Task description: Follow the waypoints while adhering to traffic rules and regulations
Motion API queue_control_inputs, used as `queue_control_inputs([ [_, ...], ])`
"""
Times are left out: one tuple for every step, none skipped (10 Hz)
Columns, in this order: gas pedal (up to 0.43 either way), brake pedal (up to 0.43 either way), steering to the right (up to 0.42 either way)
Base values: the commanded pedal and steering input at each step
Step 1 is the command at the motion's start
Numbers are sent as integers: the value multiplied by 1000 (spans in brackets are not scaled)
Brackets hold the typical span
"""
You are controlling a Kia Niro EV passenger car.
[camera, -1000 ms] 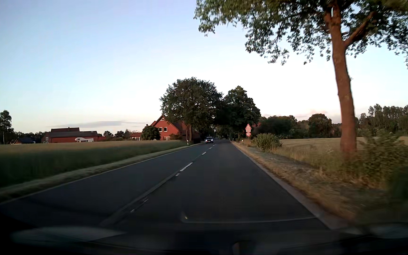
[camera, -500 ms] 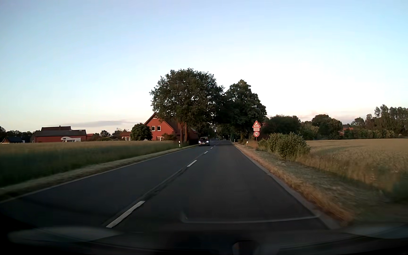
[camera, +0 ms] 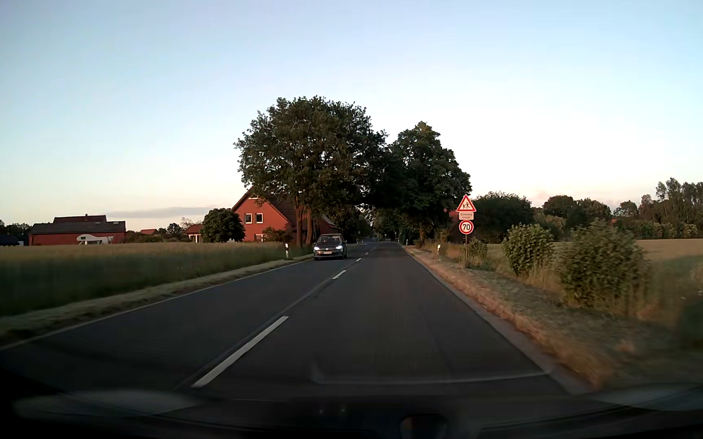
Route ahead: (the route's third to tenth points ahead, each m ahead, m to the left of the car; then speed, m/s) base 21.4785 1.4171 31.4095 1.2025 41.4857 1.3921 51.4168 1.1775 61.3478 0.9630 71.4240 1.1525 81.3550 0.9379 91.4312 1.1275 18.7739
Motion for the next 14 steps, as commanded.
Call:
queue_control_inputs([
  [130, 6, 2],
  [130, 6, 2],
  [150, 6, 2],
  [150, 6, 2],
  [157, 6, 2],
  [169, 6, 2],
  [169, 6, 2],
  [169, 6, 2],
  [169, 6, 2],
  [169, 6, 3],
  [157, 6, 3],
  [157, 6, 4],
  [157, 6, 4],
  [157, 6, 4],
])
